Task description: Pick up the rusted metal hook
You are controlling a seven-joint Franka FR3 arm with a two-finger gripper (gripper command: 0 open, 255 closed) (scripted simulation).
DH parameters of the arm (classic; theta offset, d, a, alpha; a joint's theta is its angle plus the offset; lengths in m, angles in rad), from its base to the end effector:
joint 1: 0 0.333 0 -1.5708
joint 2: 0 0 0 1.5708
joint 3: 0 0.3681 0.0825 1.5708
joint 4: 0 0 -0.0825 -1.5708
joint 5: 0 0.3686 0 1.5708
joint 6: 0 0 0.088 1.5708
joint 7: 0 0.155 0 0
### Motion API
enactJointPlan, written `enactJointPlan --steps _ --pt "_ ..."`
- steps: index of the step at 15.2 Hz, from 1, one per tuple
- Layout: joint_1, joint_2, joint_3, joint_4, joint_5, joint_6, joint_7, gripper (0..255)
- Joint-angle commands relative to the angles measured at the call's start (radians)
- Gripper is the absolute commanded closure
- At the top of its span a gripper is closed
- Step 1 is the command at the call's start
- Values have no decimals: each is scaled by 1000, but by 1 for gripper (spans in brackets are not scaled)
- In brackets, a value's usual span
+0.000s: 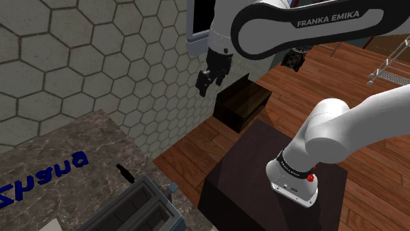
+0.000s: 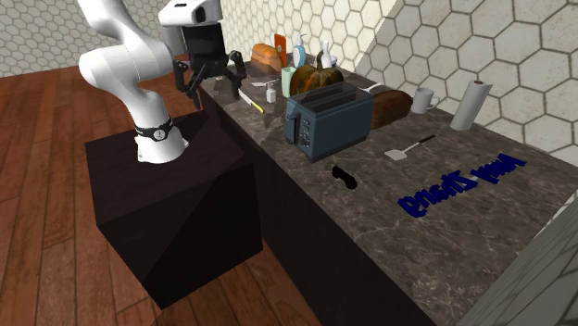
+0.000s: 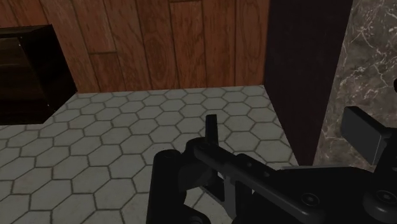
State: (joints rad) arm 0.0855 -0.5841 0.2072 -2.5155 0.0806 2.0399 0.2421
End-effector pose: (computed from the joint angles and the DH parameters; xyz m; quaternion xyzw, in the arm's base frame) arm 0.3278 0.1129 0.4831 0.9985 -0.0051 0.0535 0.0069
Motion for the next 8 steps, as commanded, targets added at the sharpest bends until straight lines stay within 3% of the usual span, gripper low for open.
enactJointPlan --steps 1,8 --pt "9 56 36 -3 7 63 36 0" --pt "20 275 163 42 -20 243 179 0"
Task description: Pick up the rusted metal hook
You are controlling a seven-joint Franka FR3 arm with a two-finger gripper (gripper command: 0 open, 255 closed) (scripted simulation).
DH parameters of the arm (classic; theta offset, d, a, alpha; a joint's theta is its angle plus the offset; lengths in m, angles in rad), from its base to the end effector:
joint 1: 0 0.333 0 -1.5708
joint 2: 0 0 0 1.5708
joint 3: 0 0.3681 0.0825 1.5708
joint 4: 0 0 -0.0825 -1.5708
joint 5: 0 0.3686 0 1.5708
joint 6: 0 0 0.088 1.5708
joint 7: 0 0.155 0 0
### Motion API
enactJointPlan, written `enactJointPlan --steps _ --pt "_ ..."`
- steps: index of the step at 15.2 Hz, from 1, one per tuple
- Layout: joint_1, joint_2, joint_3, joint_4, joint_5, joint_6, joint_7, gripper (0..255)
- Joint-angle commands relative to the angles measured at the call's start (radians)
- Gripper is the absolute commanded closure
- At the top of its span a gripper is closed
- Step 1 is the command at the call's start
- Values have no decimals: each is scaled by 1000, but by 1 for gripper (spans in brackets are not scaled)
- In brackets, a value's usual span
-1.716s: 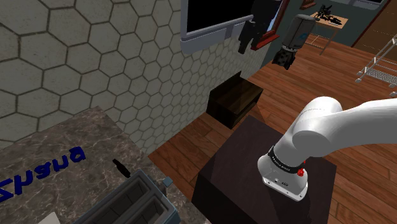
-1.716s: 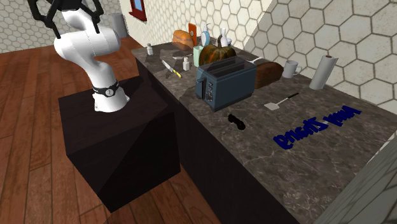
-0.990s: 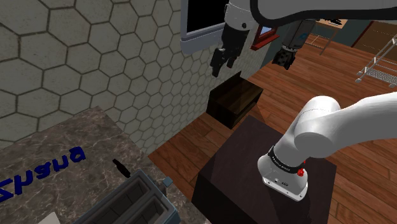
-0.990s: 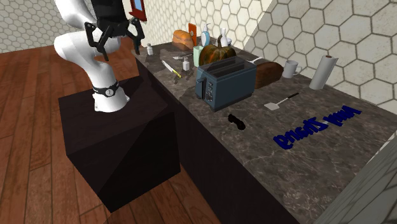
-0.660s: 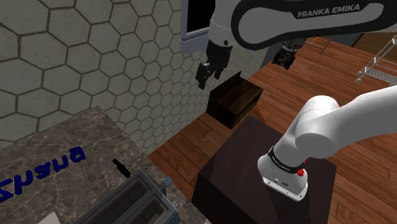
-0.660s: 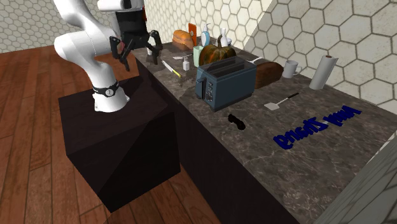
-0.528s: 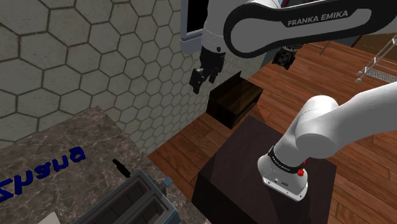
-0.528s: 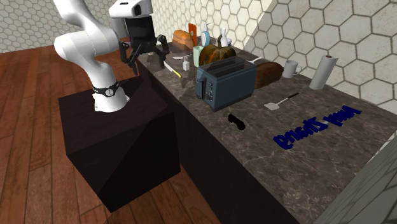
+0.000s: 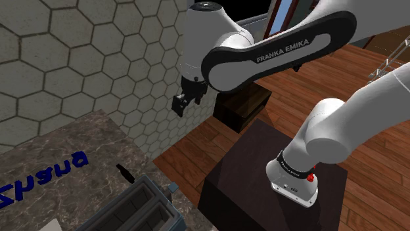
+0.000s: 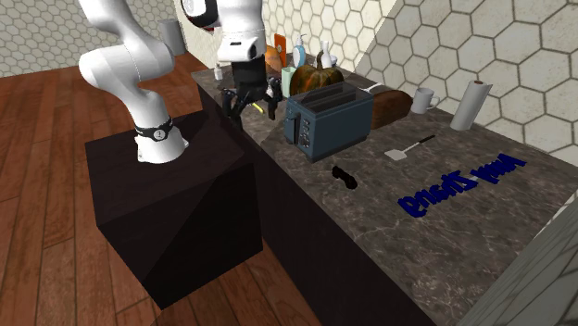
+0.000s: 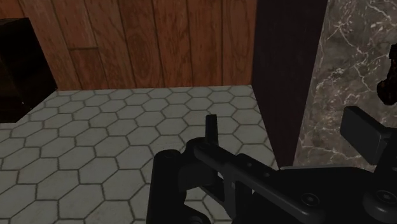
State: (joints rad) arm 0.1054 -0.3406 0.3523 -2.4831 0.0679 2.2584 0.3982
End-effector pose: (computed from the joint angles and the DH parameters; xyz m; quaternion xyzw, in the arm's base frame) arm 0.3708 0.1907 0.4246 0.9983 0.0029 0.0574 0.0078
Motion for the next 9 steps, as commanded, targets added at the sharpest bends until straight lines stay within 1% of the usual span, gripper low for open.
enactJointPlan --steps 1,5,9 --pt "0 67 35 22 -20 48 47 0" --pt "-4 217 100 82 -99 129 161 0" --pt "8 379 141 164 -225 186 298 0"
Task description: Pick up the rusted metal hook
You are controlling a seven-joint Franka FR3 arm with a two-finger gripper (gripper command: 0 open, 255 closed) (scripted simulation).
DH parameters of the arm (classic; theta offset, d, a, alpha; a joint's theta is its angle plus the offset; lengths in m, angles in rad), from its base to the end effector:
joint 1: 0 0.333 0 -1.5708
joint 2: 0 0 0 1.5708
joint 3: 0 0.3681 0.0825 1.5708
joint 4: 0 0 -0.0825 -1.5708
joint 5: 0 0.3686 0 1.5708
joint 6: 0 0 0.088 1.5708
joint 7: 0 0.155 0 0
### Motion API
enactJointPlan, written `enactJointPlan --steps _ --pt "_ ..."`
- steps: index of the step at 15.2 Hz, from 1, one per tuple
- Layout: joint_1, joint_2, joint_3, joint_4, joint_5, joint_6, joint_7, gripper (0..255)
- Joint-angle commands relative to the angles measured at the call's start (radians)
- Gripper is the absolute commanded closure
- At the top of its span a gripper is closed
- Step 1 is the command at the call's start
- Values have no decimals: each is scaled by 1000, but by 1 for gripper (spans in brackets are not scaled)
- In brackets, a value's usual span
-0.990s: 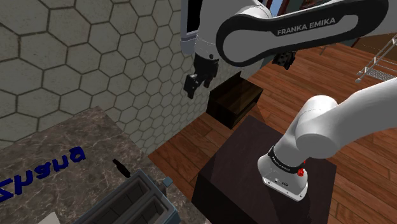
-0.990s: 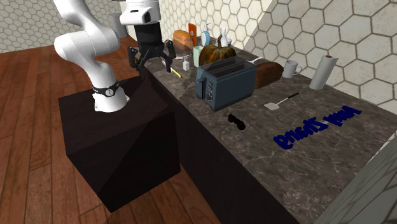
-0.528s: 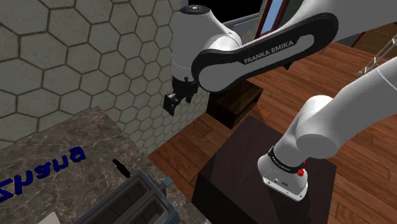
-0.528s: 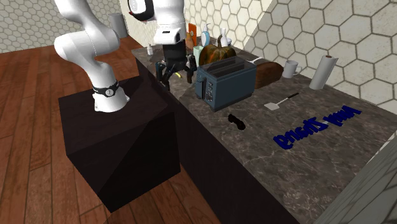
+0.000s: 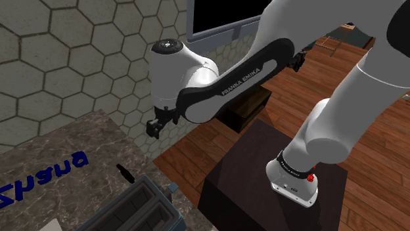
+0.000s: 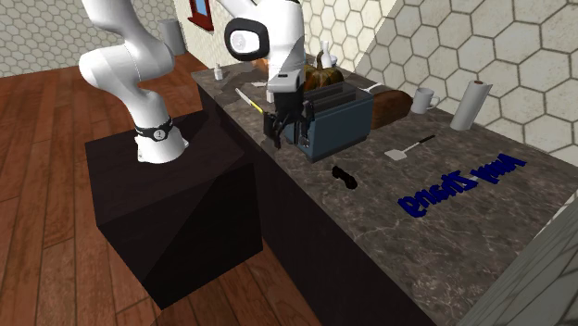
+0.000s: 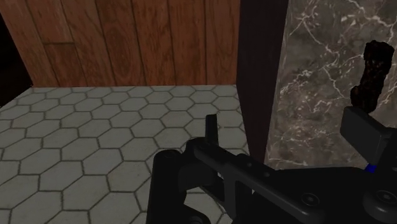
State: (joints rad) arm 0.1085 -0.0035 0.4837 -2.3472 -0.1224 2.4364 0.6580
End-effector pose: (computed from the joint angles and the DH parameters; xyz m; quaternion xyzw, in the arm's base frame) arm 0.4211 0.2784 0.3569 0.9980 0.0119 0.0622 0.0076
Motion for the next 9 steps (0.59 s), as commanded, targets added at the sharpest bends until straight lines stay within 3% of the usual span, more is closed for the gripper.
enactJointPlan --steps 1,9 --pt "13 84 13 53 -71 17 74 0" --pt "155 405 -38 293 -313 39 305 0"
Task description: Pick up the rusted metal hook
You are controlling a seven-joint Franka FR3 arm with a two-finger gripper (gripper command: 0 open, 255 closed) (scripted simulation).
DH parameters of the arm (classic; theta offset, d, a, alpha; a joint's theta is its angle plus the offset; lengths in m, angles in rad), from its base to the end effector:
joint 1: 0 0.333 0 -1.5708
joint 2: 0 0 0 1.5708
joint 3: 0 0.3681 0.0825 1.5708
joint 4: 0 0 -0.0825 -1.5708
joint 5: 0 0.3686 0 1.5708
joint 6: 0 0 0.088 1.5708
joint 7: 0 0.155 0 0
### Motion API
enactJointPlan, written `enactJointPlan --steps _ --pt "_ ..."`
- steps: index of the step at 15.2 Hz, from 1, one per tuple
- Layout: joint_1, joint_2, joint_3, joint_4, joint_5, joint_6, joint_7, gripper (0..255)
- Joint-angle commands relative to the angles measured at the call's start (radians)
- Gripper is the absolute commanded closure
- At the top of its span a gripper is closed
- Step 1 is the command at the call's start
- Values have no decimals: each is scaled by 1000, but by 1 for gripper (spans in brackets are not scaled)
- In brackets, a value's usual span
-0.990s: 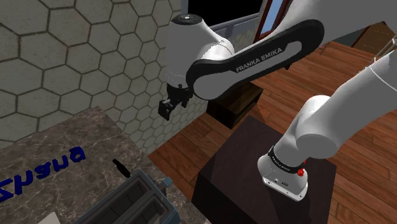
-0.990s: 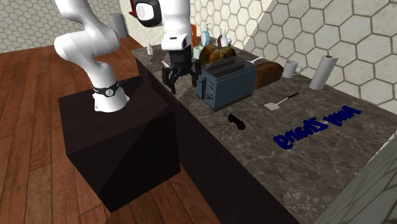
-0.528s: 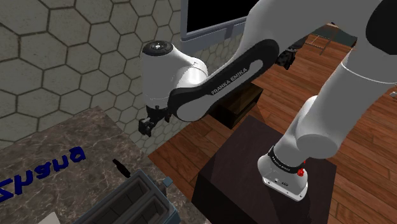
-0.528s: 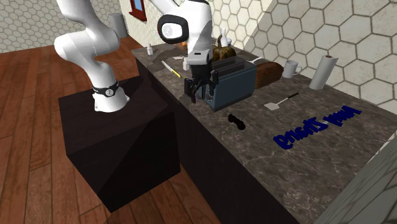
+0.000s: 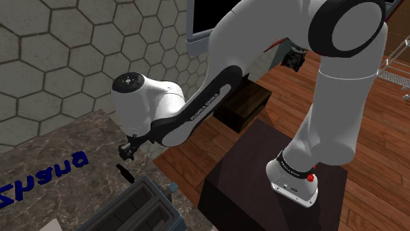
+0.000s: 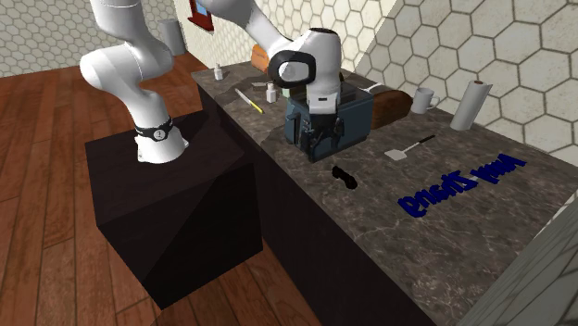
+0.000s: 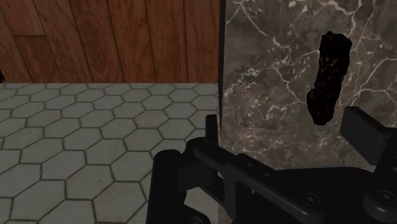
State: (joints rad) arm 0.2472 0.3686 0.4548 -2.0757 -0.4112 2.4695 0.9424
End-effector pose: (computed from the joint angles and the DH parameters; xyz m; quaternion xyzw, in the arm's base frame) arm 0.4746 0.3754 0.2856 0.9975 0.0204 0.0676 0.0070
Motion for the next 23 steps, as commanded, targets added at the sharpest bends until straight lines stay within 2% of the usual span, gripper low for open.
enactJointPlan --steps 1,8,17,18,23 --pt "38 71 -19 56 -44 4 40 0" --pt "176 322 -79 323 -129 -29 117 0" --pt "201 398 -114 344 -165 27 146 0" --pt "200 398 -114 344 -165 26 145 255" --pt "200 398 -114 344 -165 27 146 255"
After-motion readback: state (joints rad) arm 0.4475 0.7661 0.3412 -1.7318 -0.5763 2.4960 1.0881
